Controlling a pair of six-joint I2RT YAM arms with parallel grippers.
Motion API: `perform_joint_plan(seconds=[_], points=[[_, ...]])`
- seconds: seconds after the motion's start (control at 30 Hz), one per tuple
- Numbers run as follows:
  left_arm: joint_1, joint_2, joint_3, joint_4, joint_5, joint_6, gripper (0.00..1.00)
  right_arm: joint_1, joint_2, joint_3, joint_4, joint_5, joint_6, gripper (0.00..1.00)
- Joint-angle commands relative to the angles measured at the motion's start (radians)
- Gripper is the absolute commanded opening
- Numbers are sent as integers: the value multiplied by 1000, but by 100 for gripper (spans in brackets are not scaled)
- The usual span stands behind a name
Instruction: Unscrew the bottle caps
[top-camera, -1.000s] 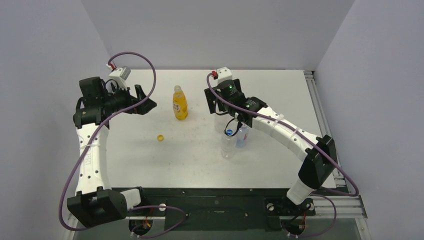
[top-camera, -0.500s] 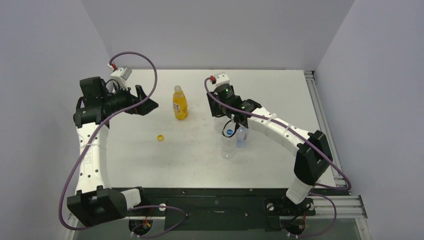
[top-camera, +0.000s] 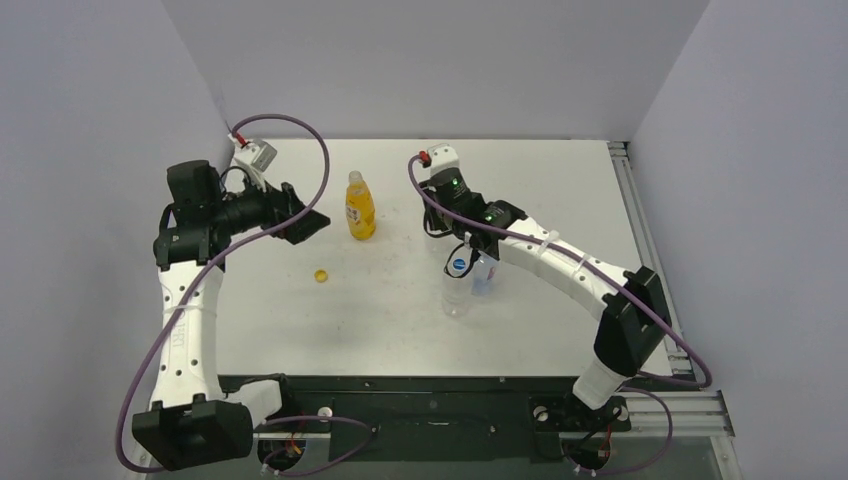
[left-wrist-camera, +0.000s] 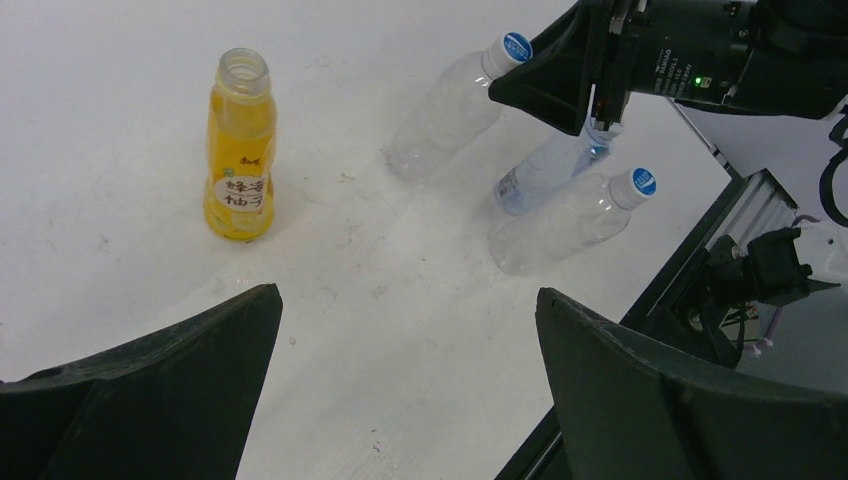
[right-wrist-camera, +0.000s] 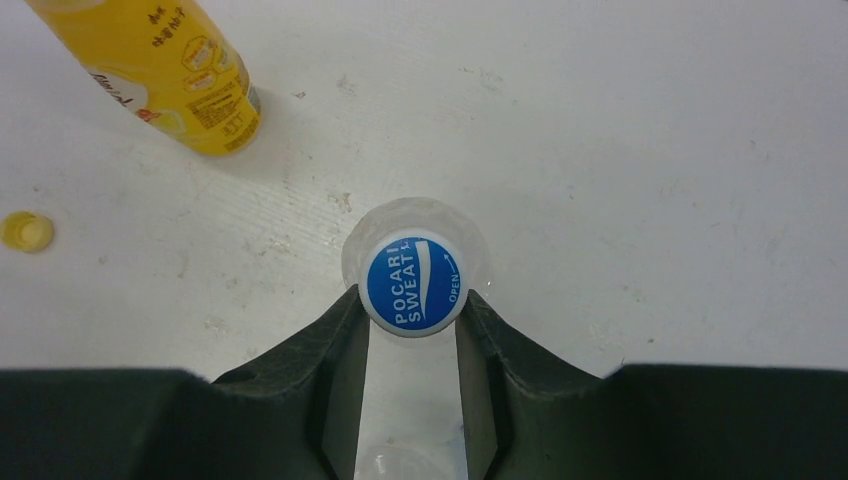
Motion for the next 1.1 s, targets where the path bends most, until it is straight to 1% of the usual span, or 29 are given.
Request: perform_joint_plan(seconds=[0.0, 0.17, 0.27, 0.33, 0.37, 0.43, 0.47, 0.5, 0.57, 0.6, 0.7, 0.77, 0.9, 1.07], points=[[-22, -62, -23, 17, 95, 85, 96, 92, -126, 20, 22, 74, -40, 19], [-60, -96, -43, -65, 116, 215, 97, 225, -186, 42, 13, 150, -61, 18], [-68, -126, -53, -135, 182, 337, 97, 280, -224, 74, 2, 153, -52, 18], [-68, -174, -75, -135, 223, 391, 97, 321, -244, 96, -12, 150, -44, 18], [-70, -219, -101, -120, 234, 397, 97, 346, -249, 103, -21, 148, -37, 19], [-73, -290, -158, -11, 260, 349, 96, 378, -266, 120, -32, 131, -19, 20], [-75, -313, -175, 79, 278, 298, 96, 395, -277, 128, -34, 119, -1, 21], [-77, -349, -204, 117, 287, 277, 97, 404, -282, 130, -33, 112, 8, 22], [-97, -386, -232, 231, 309, 216, 97, 434, -296, 135, -24, 95, 30, 23], [-106, -392, -237, 245, 311, 194, 97, 451, -304, 135, -18, 87, 43, 23], [-152, -404, -242, 227, 292, 223, 97, 475, -312, 145, 7, 45, 67, 25], [-198, -417, -244, 217, 245, 281, 97, 486, -316, 153, 14, 24, 84, 26], [-238, -460, -267, 237, 145, 349, 97, 494, -322, 163, 26, -7, 108, 27], [-250, -446, -241, 154, 155, 415, 97, 499, -321, 166, 60, -38, 137, 28]])
